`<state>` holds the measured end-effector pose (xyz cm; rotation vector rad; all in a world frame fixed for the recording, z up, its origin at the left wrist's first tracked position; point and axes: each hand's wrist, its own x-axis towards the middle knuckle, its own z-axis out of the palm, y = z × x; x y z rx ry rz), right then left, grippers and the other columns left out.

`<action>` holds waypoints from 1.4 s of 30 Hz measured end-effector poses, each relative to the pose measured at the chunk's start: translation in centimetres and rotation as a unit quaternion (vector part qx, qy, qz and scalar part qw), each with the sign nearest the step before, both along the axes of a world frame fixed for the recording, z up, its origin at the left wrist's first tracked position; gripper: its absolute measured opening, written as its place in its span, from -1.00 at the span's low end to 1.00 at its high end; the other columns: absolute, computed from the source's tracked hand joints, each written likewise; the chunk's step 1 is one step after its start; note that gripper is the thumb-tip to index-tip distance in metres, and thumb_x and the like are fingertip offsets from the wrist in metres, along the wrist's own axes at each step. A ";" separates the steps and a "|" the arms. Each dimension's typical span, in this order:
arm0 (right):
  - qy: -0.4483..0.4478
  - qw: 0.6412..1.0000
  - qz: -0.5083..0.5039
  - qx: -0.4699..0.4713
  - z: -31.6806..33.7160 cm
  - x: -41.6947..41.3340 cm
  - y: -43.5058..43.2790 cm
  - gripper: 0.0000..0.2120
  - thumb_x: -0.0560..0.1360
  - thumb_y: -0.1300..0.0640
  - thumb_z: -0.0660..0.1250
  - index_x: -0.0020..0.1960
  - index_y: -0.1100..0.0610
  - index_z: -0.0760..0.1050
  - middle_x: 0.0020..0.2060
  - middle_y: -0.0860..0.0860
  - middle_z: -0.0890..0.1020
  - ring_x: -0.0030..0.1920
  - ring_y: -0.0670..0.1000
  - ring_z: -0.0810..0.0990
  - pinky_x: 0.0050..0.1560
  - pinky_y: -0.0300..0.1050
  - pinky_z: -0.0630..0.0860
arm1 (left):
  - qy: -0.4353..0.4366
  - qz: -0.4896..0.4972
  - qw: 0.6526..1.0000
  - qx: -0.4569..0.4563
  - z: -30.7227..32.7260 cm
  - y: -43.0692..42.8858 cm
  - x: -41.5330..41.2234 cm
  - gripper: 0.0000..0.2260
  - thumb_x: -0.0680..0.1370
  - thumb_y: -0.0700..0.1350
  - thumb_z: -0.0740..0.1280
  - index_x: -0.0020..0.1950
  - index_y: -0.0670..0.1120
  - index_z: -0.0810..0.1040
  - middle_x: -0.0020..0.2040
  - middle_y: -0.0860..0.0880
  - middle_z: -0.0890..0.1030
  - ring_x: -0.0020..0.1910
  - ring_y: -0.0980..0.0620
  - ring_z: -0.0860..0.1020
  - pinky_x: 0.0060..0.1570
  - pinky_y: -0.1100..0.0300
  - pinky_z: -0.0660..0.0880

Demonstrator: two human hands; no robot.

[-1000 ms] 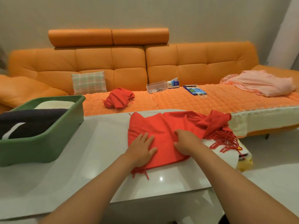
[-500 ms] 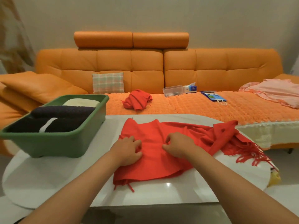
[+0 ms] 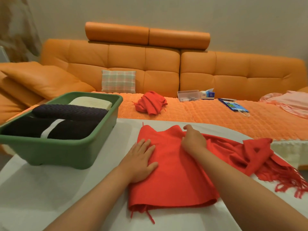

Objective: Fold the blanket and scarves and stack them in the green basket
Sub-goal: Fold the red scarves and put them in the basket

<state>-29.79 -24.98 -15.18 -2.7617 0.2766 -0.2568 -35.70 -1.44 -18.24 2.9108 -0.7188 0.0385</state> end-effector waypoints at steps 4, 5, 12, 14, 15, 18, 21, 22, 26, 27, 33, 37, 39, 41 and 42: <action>0.008 0.984 0.007 -0.180 0.3 0.6 1.2 -0.59 0.49 0.14 0.23 0.33 0.09 0.35 0.20 0.12 0.50 0.20 0.18 0.50 0.07 0.02 0.44 | 0.004 -0.006 1.000 0.013 -0.3 -0.2 0.3 -0.33 0.62 0.29 -0.02 0.63 -0.01 -0.08 0.62 -0.01 -0.18 0.58 0.02 -0.24 0.53 0.08 -0.28; -0.026 0.978 0.038 -0.202 0.7 1.1 1.9 -0.56 0.48 0.13 0.24 0.36 0.09 0.36 0.20 0.12 0.47 0.20 0.18 0.47 0.09 0.04 0.43 | 0.003 -0.007 1.000 0.013 -0.2 -0.3 0.2 -0.33 0.63 0.27 0.01 0.63 -0.03 -0.08 0.62 -0.01 -0.19 0.58 0.03 -0.24 0.53 0.07 -0.27; 0.018 0.975 0.188 -0.120 2.1 6.4 11.1 -0.62 0.62 -0.07 0.20 0.33 0.10 0.50 0.30 0.13 0.52 0.25 0.20 0.53 0.14 0.03 0.45 | -0.033 -0.046 0.998 0.007 0.0 -0.1 -0.1 -0.36 0.64 0.23 0.03 0.62 -0.06 -0.01 0.63 -0.03 -0.03 0.59 0.00 -0.13 0.52 0.09 -0.26; 0.037 0.968 0.186 -0.167 1.8 7.8 12.4 -0.66 0.55 -0.09 0.32 0.19 0.11 0.61 0.17 0.11 0.63 0.16 0.18 0.59 0.01 -0.04 0.48 | -0.038 -0.052 0.998 0.007 -0.1 0.0 -0.1 -0.35 0.61 0.25 -0.03 0.63 -0.05 -0.02 0.63 -0.04 -0.03 0.59 -0.01 -0.13 0.48 0.11 -0.31; 0.031 0.968 0.183 -0.171 1.8 8.4 12.8 -0.68 0.52 -0.08 0.38 0.15 0.11 0.64 0.11 0.11 0.66 0.12 0.18 0.60 -0.03 -0.05 0.49 | -0.037 -0.054 0.998 0.007 -0.2 0.0 0.0 -0.34 0.60 0.25 -0.04 0.63 -0.04 -0.02 0.63 -0.04 -0.04 0.59 -0.01 -0.15 0.46 0.12 -0.34; -0.037 0.976 0.164 -0.137 1.9 9.9 13.9 -0.77 0.51 -0.04 0.41 0.06 0.07 0.67 0.04 0.09 0.67 0.09 0.18 0.61 -0.04 -0.05 0.49 | -0.004 -0.050 0.999 0.005 -0.5 0.0 0.0 -0.38 0.64 0.24 -0.01 0.63 0.01 -0.06 0.63 -0.03 -0.14 0.58 0.00 -0.24 0.46 0.11 -0.38; -0.104 0.977 0.144 -0.118 1.0 10.4 14.7 -0.83 0.53 0.00 0.39 0.01 0.07 0.67 0.02 0.10 0.68 0.06 0.19 0.62 -0.04 -0.05 0.49 | 0.033 -0.048 0.998 -0.008 -0.6 0.2 0.3 -0.41 0.63 0.28 0.03 0.61 0.14 -0.04 0.62 -0.03 -0.20 0.57 -0.05 -0.30 0.48 0.04 -0.37; -0.108 0.976 0.147 -0.116 0.4 10.4 14.8 -0.82 0.54 0.01 0.39 0.01 0.09 0.68 0.01 0.11 0.68 0.06 0.19 0.61 -0.04 -0.04 0.49 | 0.044 -0.048 0.998 -0.009 -0.5 0.3 0.4 -0.41 0.62 0.30 0.03 0.60 0.18 -0.03 0.62 -0.04 -0.21 0.57 -0.07 -0.31 0.49 0.02 -0.36; -0.114 0.980 0.157 -0.039 -1.5 10.3 14.2 -0.76 0.59 0.01 0.30 0.10 0.13 0.65 0.07 0.14 0.65 0.12 0.20 0.57 0.01 0.00 0.44 | 0.066 -0.012 0.998 -0.005 -0.4 0.7 0.7 -0.26 0.54 0.40 0.09 0.61 0.16 -0.10 0.60 -0.13 -0.24 0.58 -0.07 -0.26 0.53 0.04 -0.24; -0.121 0.980 0.160 0.004 -1.4 10.1 13.7 -0.74 0.61 0.04 0.27 0.17 0.14 0.62 0.13 0.15 0.61 0.17 0.19 0.54 0.08 0.01 0.42 | 0.070 0.004 0.998 0.004 -0.2 0.8 0.9 -0.22 0.52 0.42 0.11 0.62 0.13 -0.09 0.61 -0.14 -0.20 0.59 -0.07 -0.22 0.54 0.04 -0.19; -0.134 0.974 0.180 0.039 -1.3 4.6 8.5 -0.69 0.62 0.12 0.20 0.31 0.07 0.55 0.31 0.06 0.49 0.30 0.09 0.46 0.31 0.03 0.36 | -0.050 0.080 0.995 -0.012 1.1 -1.7 1.4 -0.35 0.51 0.23 -0.15 0.35 -0.09 0.45 0.44 -0.13 0.39 0.44 -0.13 0.27 0.43 -0.06 0.14; 0.012 0.987 0.142 -0.068 -3.4 0.0 4.7 -0.53 0.65 -0.09 0.10 0.52 0.02 0.32 0.52 0.11 0.28 0.54 0.10 0.20 0.52 0.10 0.11 | 0.033 0.035 0.999 -0.007 -0.4 -3.6 0.2 -0.35 0.60 0.31 -0.06 0.62 0.02 0.02 0.62 -0.08 -0.01 0.59 -0.12 -0.06 0.54 -0.08 -0.13; 0.048 0.991 0.112 -0.057 -3.2 -1.5 3.6 -0.45 0.65 -0.15 0.06 0.59 0.01 0.17 0.59 0.11 0.12 0.59 0.08 0.06 0.53 0.19 0.00 | 0.047 0.025 0.998 0.020 -0.7 -3.1 0.4 -0.34 0.57 0.38 -0.06 0.61 0.16 -0.11 0.63 -0.04 -0.14 0.59 -0.11 -0.18 0.53 -0.09 -0.20; 0.072 0.990 0.109 -0.055 -2.6 -2.3 3.2 -0.40 0.64 -0.19 0.06 0.61 -0.01 0.06 0.61 0.10 0.02 0.60 0.07 -0.01 0.54 0.24 -0.04 | 0.052 0.033 0.997 0.042 -0.5 -1.9 1.0 -0.35 0.56 0.41 -0.06 0.59 0.24 -0.14 0.62 -0.02 -0.17 0.59 -0.10 -0.20 0.53 -0.08 -0.21; 0.088 0.989 0.107 -0.053 -2.4 -2.7 3.1 -0.37 0.63 -0.21 0.06 0.62 -0.01 0.02 0.61 0.10 0.00 0.60 0.08 -0.02 0.54 0.25 -0.05 | 0.060 0.037 0.996 0.052 -0.2 -1.1 1.3 -0.36 0.56 0.40 -0.04 0.59 0.25 -0.13 0.62 -0.01 -0.17 0.59 -0.09 -0.19 0.54 -0.06 -0.21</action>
